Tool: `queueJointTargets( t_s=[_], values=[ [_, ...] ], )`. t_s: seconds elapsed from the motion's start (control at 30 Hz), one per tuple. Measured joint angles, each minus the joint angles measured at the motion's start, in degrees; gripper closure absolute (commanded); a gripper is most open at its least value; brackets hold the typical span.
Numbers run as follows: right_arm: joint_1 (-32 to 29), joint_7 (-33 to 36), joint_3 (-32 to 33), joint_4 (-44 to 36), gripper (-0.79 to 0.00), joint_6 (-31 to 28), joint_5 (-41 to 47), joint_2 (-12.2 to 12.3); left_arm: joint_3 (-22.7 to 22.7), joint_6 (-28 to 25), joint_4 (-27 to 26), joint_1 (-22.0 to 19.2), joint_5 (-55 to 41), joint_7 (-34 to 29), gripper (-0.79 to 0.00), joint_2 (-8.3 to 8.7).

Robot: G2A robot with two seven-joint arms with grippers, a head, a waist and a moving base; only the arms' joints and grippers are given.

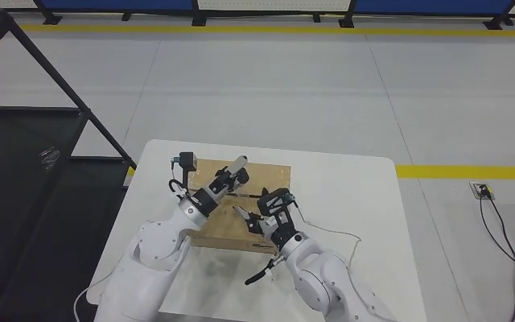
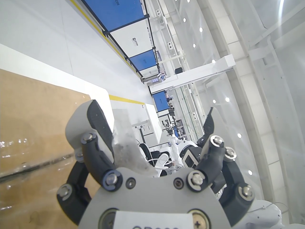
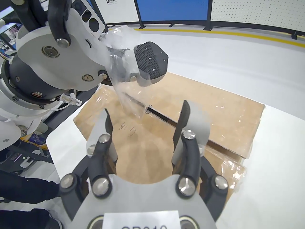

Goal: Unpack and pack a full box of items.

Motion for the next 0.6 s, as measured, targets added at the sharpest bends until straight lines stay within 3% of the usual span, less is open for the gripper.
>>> queueJointTargets(
  t_s=[0.23,0.3,0.37,0.43,0.6],
  values=[
    [-0.9,-2.3,-1.3,-0.1,-0.776,3.7,-4.8,-0.7,0.0,0.0,-0.2,-0.1,0.1,0.0,-0.785,-0.23],
    [-0.9,-2.9,-2.2,0.2,-0.739,5.8,-6.6,-1.1,0.0,0.1,-0.2,0.0,0.1,0.0,-0.785,-0.29],
    [-0.7,-3.0,-3.0,0.6,-0.606,7.5,-7.7,-1.5,-0.1,0.1,-0.3,0.0,0.1,-0.1,-0.785,-0.34],
    [-0.5,-2.8,-3.4,1.0,-0.376,8.3,-7.9,-1.8,-0.1,0.0,-0.3,0.1,0.1,-0.1,-0.785,-0.38],
    [0.2,-2.6,-3.3,2.1,-0.234,8.2,-5.6,-2.6,-0.3,-0.1,-0.4,0.2,0.2,-0.2,-0.785,-0.49]
  ],
)
